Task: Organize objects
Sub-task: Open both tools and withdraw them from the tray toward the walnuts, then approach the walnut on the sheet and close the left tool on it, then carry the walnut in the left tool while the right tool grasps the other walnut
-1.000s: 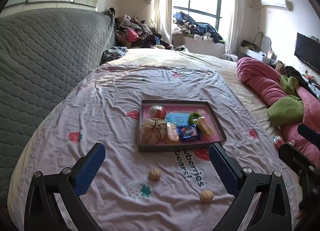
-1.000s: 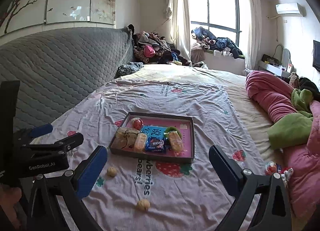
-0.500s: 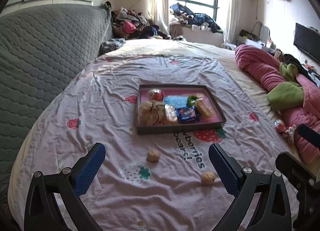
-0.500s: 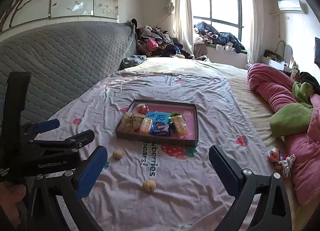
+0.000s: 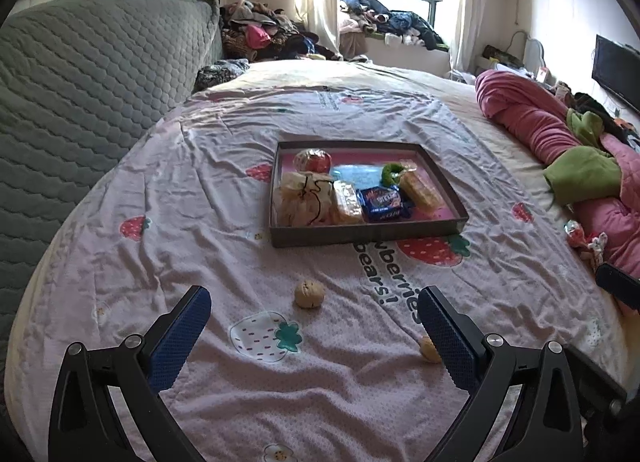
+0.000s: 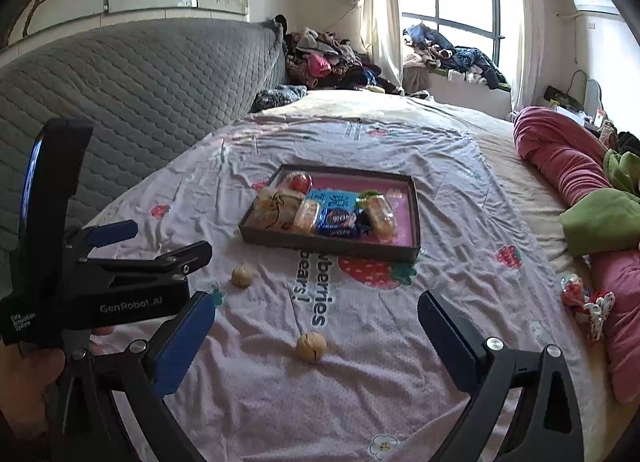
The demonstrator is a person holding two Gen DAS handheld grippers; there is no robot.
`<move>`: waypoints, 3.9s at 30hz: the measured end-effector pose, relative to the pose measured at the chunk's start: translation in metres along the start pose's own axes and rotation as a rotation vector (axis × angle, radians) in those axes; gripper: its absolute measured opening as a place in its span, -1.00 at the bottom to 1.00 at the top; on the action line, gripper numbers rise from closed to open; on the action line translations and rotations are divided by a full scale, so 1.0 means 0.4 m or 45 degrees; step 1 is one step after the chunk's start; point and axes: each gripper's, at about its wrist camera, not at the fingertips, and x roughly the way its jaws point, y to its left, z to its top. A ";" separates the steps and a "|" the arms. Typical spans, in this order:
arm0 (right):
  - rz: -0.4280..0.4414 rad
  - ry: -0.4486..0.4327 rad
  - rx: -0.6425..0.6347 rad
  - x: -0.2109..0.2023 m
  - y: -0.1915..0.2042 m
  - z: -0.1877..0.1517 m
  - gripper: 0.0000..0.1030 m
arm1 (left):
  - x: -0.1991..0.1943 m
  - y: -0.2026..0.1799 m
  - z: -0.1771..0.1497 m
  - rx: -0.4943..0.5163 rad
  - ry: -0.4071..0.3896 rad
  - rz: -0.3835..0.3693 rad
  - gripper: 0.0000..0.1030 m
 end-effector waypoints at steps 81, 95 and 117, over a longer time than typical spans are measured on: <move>0.064 0.268 -0.033 0.380 0.003 -0.162 -0.35 | 0.402 0.022 -0.088 0.028 0.182 -0.116 -0.34; 0.077 0.244 -0.024 0.341 -0.004 -0.153 -0.35 | 0.382 0.027 -0.084 0.015 0.172 -0.117 -0.34; 0.050 0.079 -0.022 0.162 -0.021 -0.038 -0.35 | 0.172 -0.021 0.008 0.053 0.023 -0.109 -0.34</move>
